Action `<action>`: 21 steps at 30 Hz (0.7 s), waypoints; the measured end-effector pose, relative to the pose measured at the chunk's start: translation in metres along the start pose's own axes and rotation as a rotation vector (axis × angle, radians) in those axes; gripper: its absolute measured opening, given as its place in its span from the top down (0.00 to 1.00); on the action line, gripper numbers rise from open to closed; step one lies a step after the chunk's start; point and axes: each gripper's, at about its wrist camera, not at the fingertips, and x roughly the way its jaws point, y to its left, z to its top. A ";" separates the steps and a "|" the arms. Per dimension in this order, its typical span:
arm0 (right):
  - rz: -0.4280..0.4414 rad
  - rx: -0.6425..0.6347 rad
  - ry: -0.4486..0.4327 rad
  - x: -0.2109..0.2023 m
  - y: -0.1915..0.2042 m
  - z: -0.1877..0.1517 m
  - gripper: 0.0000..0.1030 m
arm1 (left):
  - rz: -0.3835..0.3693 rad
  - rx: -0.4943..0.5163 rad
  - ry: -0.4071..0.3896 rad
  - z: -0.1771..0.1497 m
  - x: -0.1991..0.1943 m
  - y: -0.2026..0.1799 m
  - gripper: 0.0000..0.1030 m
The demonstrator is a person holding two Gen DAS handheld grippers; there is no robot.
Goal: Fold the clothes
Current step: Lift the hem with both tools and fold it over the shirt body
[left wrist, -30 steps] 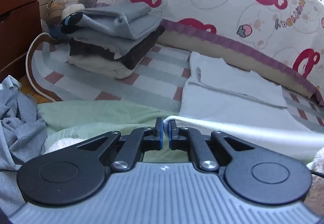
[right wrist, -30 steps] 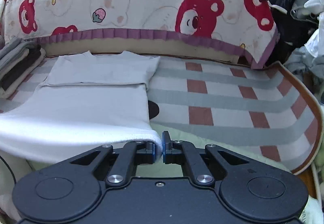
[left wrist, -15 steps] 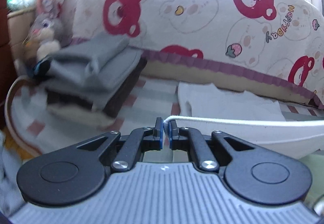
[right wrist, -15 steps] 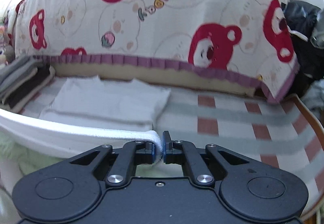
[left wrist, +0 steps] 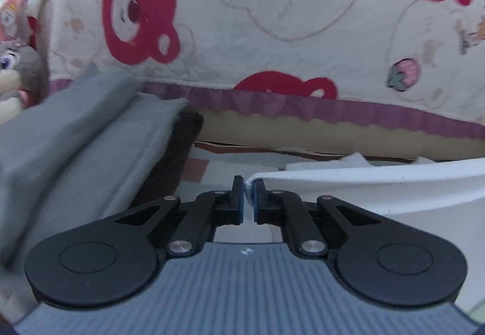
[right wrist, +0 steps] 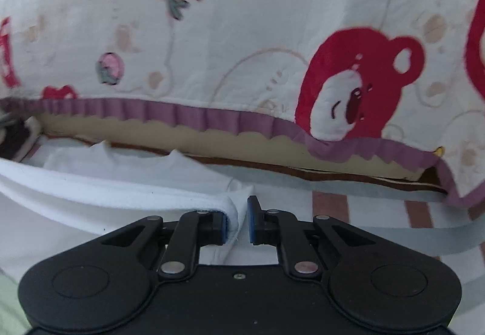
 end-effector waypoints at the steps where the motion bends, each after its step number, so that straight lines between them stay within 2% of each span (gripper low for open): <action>1: -0.007 0.020 0.015 0.014 -0.002 0.006 0.88 | -0.005 -0.001 0.018 0.002 0.018 0.000 0.94; 9: -0.019 0.118 0.175 0.093 -0.022 0.027 0.85 | -0.082 0.036 0.167 0.014 0.136 -0.010 0.93; 11: -0.039 0.096 0.216 0.108 -0.024 0.030 0.85 | -0.102 0.047 0.195 0.017 0.158 -0.014 0.93; 15: -0.065 0.085 0.287 0.129 -0.024 0.037 0.85 | -0.128 0.030 0.228 0.024 0.181 -0.018 0.94; 18: -0.069 0.135 0.298 0.138 -0.024 0.047 0.85 | -0.140 0.045 0.195 0.029 0.178 -0.014 0.93; 21: -0.078 0.146 0.310 0.154 -0.025 0.055 0.85 | -0.141 0.003 0.233 0.029 0.194 -0.009 0.90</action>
